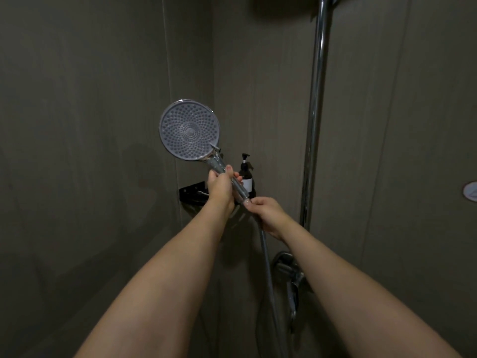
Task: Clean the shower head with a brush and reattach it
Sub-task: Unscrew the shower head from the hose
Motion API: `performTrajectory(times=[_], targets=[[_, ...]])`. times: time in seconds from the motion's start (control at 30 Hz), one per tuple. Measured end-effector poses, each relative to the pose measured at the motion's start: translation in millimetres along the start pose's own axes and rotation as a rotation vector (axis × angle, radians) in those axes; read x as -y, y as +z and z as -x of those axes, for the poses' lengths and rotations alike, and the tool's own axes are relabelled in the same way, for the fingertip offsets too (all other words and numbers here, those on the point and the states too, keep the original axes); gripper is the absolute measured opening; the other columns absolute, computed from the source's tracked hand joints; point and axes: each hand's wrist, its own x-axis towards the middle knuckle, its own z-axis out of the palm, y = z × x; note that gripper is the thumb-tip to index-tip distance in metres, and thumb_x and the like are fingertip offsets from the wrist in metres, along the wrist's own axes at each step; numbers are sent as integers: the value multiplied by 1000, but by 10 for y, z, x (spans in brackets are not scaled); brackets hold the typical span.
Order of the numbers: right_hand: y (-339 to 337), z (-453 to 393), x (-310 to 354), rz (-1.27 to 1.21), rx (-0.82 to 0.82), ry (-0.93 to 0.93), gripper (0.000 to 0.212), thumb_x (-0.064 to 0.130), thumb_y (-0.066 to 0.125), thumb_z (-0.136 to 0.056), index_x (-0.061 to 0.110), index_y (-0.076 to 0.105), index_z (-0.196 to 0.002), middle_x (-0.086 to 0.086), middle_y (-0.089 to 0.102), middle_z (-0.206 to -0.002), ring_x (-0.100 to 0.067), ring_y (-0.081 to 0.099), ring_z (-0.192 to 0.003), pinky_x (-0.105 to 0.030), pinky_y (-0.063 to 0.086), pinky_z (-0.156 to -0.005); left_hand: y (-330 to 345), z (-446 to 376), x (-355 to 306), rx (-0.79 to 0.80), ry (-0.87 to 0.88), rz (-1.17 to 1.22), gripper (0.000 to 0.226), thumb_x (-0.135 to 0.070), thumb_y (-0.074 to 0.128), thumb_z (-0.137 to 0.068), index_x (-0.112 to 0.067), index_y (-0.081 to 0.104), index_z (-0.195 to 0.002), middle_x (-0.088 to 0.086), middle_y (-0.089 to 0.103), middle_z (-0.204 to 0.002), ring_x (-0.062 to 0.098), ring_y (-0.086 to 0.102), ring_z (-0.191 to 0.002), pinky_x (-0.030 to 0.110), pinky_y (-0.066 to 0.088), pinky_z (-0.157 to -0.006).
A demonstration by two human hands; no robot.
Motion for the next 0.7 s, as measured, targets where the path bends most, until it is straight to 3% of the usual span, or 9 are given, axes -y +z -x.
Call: performTrajectory(times=[0.1,0.17,0.27,0.47,0.7], targets=[[7,-25,-22,-144,-22,4,18,16,48,-95,7,64,-95,-8,68,-81,-14,66,-71,-32,50,-79,25,-9,14,3,5,4,13,-11,44,-97,-17,45,-86,4,47,-68,13,48,-59,25,46,-61],[9,-14,-29,-112,-46,39,20,14,46,-96,8,64,-87,-8,67,-77,-10,66,-62,-29,51,-74,37,-2,22,8,0,19,5,-10,44,-97,-15,46,-98,3,46,-68,12,47,-58,24,45,-61],[0,1,-29,-101,-33,44,19,13,48,-95,7,64,-87,-8,65,-77,-9,66,-59,-22,54,-63,39,-5,34,13,7,18,12,-10,44,-97,-14,44,-108,3,47,-68,12,48,-60,24,46,-62],[-19,13,-5,-63,-29,49,16,10,52,-93,10,62,-81,1,67,-63,-9,65,-57,-21,55,-59,19,-56,63,13,15,-8,26,-11,44,-97,-8,45,-123,3,48,-68,13,49,-60,25,46,-62],[-26,3,-17,-101,-9,49,17,13,49,-95,7,62,-85,-4,66,-69,-9,66,-56,-20,54,-56,6,-79,81,22,11,-9,27,-12,44,-97,-10,45,-124,2,48,-68,12,49,-60,25,46,-60]])
